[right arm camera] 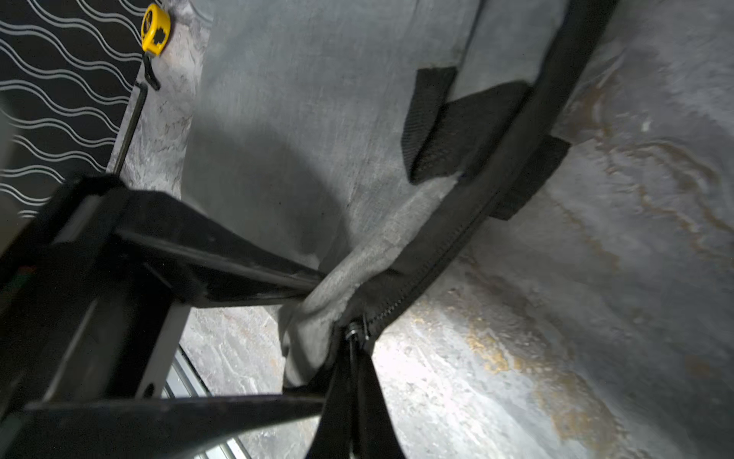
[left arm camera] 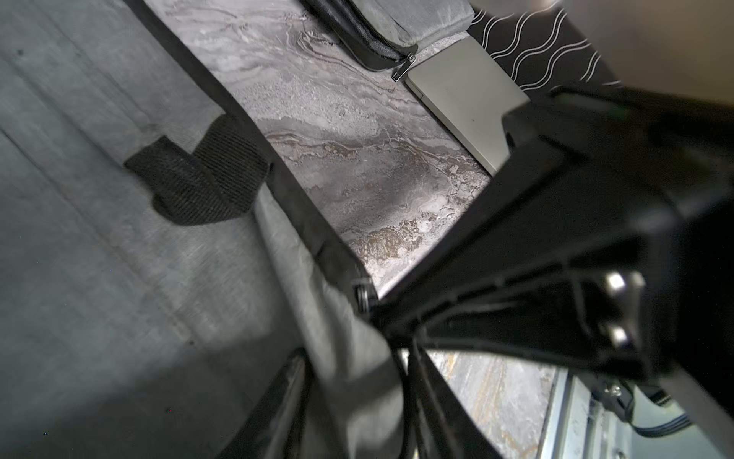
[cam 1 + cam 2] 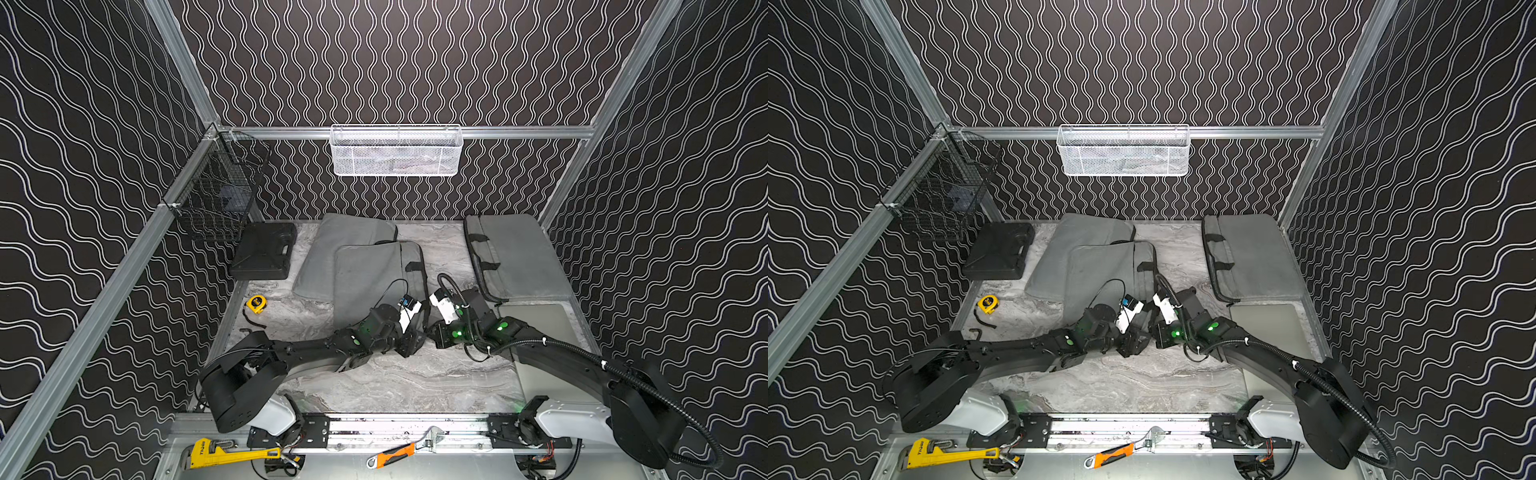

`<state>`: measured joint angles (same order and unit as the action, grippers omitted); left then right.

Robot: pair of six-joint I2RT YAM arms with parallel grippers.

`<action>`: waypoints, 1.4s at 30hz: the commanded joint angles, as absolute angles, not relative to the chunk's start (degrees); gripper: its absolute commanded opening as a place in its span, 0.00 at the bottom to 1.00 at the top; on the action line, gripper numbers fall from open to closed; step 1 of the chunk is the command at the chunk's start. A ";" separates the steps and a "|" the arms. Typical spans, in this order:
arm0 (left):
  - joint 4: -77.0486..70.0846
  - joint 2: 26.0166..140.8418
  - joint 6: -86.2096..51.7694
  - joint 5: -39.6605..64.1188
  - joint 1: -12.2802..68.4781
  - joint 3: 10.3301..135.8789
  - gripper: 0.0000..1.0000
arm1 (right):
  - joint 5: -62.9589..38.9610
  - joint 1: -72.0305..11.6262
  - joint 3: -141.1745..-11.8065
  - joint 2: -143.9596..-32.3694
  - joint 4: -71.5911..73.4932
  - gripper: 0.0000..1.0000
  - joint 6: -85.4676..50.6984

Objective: Open the zippered laptop bag and take out the laptop
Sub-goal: Unzip the zipper on the zippered laptop bag.

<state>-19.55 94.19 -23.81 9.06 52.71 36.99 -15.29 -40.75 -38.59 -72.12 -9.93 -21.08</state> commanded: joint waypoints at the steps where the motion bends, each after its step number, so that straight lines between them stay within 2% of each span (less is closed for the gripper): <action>1: -22.09 94.75 -24.06 9.93 52.65 36.80 0.31 | -16.18 -42.24 -38.68 -71.97 -4.99 0.00 -22.84; 5: -20.22 93.56 -22.56 10.01 52.69 35.37 0.03 | -12.49 -42.57 -40.10 -72.33 -9.60 0.00 -21.36; 6: -19.76 93.08 -22.03 10.02 52.65 34.95 0.00 | -10.15 -42.55 -40.58 -72.29 -11.31 0.00 -20.42; 16: -18.32 90.45 -17.42 12.13 52.73 32.49 0.00 | 7.44 -41.75 -49.49 -77.63 -26.51 0.00 -10.84; 21: -19.49 88.75 -15.67 12.92 52.78 30.95 0.00 | 6.19 -38.37 -50.09 -77.81 -26.30 0.00 -9.55; 28: -19.40 86.37 -12.86 14.44 53.00 29.63 0.00 | -1.10 -37.22 -50.18 -75.11 -25.04 0.00 -4.05; 29: -19.76 85.72 -12.57 13.43 53.39 29.38 0.12 | -2.94 -37.31 -50.30 -74.97 -24.94 0.00 -3.91; 30: -20.82 84.93 -12.18 12.56 53.85 28.74 0.31 | -4.59 -37.27 -50.15 -74.88 -24.73 0.00 -4.34; 31: -22.12 84.21 -11.64 11.55 54.38 28.04 0.41 | -5.70 -37.27 -50.08 -74.71 -24.55 0.00 -4.83; 33: -25.24 82.66 -10.20 8.83 55.76 26.37 0.56 | -8.48 -37.36 -49.56 -74.45 -23.82 0.00 -6.73; 35: -27.15 82.05 -9.05 7.00 56.93 25.60 0.62 | -10.95 -37.37 -48.71 -74.02 -22.51 0.00 -9.12; 42: -29.40 88.17 -6.77 -2.19 62.40 28.36 0.70 | -17.45 -37.49 -45.82 -73.14 -18.82 0.00 -16.38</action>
